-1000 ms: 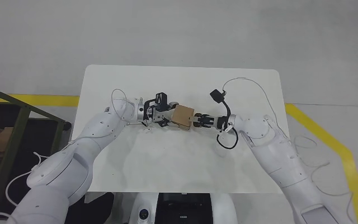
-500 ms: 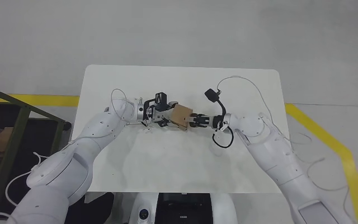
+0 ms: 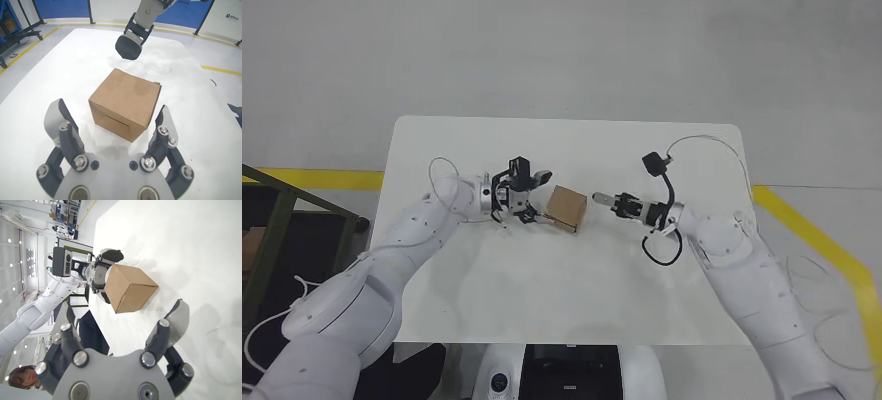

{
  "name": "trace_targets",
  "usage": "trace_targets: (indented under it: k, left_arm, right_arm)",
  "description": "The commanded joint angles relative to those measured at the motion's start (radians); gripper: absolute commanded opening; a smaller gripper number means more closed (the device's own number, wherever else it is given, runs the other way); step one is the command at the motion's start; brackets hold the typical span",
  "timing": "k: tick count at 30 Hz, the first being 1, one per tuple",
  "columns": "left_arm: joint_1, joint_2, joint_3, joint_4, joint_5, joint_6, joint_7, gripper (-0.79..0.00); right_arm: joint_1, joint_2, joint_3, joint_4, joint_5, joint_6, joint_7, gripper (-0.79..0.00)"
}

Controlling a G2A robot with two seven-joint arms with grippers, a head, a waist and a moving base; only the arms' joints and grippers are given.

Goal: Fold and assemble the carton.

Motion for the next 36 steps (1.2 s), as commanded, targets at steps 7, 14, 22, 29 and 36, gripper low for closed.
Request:
trace_targets:
  k: [7, 14, 22, 29, 36]
  left_arm:
    - [0.016, 0.093, -0.077, -0.108, -0.187, -0.052, -0.052, 0.000]
    - [0.033, 0.168, -0.186, -0.138, -0.285, -0.065, -0.065, 0.000]
    - [0.025, 0.201, -0.279, -0.084, -0.359, -0.075, -0.075, 0.000]
    - [0.016, 0.221, -0.321, -0.072, -0.381, -0.075, -0.087, 0.000]
    - [0.016, 0.236, -0.348, -0.086, -0.409, -0.075, -0.120, 0.000]
  right_arm:
    - [-0.069, 0.028, 0.144, -0.040, -0.063, -0.082, -0.114, 0.000]
    - [-0.134, 0.053, 0.286, -0.098, -0.120, -0.125, -0.194, 0.000]
    - [-0.176, 0.074, 0.426, -0.186, -0.157, -0.140, -0.239, 0.000]
    - [-0.153, 0.085, 0.487, -0.196, -0.128, -0.153, -0.214, 0.000]
    - [-0.138, 0.089, 0.487, -0.194, -0.124, -0.149, -0.154, 0.000]
